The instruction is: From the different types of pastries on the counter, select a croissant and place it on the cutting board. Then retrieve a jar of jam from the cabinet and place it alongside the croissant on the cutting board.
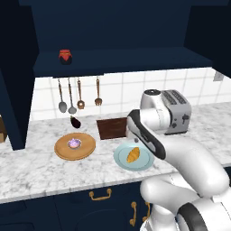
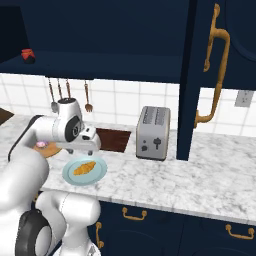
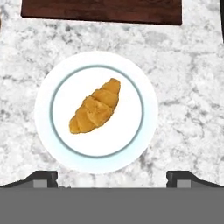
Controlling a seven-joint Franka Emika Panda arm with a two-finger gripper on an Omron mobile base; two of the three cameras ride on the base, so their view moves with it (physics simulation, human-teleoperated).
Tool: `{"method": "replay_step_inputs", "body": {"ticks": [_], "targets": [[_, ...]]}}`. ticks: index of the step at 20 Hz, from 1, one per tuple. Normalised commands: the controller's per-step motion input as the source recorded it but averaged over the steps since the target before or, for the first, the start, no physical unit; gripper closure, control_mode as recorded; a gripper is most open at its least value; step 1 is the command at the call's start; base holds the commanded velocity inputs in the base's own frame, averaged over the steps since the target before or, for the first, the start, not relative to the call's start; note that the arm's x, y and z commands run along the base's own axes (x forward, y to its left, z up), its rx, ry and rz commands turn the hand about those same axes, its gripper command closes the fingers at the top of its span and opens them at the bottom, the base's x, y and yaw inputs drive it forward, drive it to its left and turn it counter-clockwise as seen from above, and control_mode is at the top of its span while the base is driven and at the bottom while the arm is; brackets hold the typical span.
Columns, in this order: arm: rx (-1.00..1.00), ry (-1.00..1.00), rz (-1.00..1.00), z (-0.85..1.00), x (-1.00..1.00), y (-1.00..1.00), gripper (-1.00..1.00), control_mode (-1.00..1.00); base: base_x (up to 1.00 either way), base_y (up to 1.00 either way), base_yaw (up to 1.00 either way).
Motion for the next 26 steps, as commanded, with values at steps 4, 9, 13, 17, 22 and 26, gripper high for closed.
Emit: {"method": "replay_step_inputs", "body": {"ticks": [4,9,13,17,22,26], "targets": [[-0.11,-0.07,-0.14,-0.32,0.00,0.13,-1.00,-1.00,0.00,0.00,0.00],[-0.03,-0.12,-0.17,-0.30,-0.01,0.05,-1.00,-1.00,0.00,0.00,0.00],[0.00,-0.11,-0.17,-0.34,0.00,0.00,-1.00,-1.00,0.00,0.00,0.00],[0.00,-0.03,-0.14,-0.27,0.02,0.00,-1.00,-1.00,0.00,0.00,0.00],[0.01,0.00,-0.04,-0.13,0.12,0.00,-1.00,-1.00,0.00,0.00,0.00],[0.01,0.00,0.00,-0.12,0.34,0.00,-1.00,-1.00,0.00,0.00,0.00]]}}
